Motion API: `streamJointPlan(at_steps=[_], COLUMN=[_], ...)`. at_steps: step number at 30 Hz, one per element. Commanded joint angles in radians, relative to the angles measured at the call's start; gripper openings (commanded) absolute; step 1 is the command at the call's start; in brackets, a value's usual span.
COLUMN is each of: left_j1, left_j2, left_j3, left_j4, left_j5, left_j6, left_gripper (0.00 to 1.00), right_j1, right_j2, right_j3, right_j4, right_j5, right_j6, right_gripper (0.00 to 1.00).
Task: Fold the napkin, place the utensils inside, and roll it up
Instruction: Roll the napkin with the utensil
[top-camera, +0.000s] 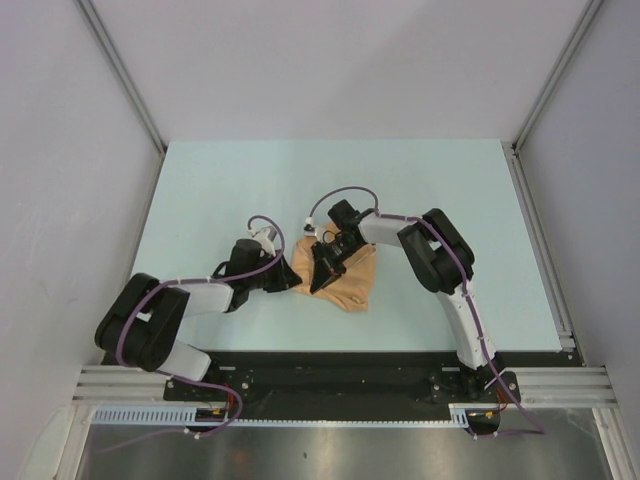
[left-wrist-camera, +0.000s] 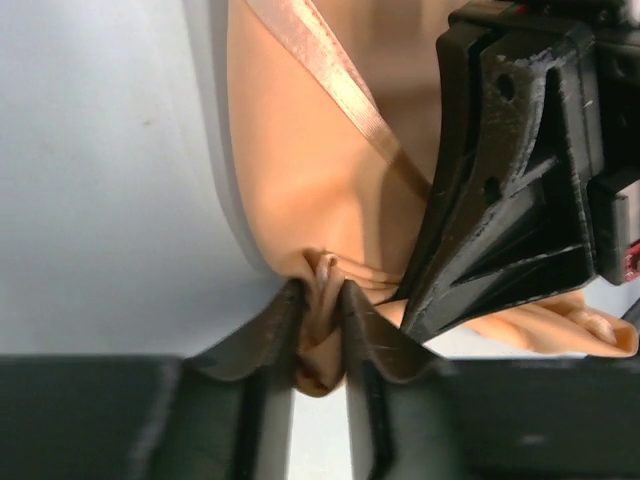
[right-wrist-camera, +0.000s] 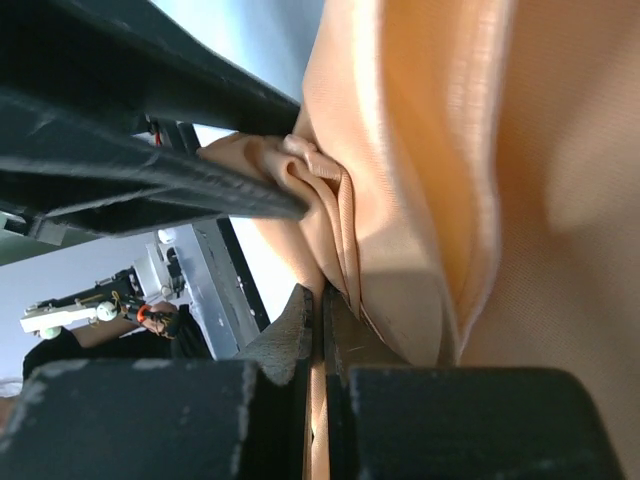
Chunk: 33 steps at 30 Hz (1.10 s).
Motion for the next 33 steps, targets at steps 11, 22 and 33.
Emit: streamJointPlan(at_steps=[11,22,33], left_j1=[-0.017,-0.012,0.003], left_j2=[0.038,0.090,0.113], left_j3=[0.084,0.138,0.161], left_j4=[-0.237,-0.291,-0.308], left_j5=[0.024,0.013,0.027], left_j6=[0.053,0.059,0.071], left_gripper=[0.00,0.00,0.00], right_j1=[-0.027,0.049,0.330], right_j2=[-0.107,-0.553,-0.776], right_j3=[0.026,-0.314,-0.607], right_j4=[0.005,0.232,0.376], right_j5=[0.094,0.394,0.893], right_j6=[0.014,-0.043,-0.138], right_gripper=[0.12,0.56,0.66])
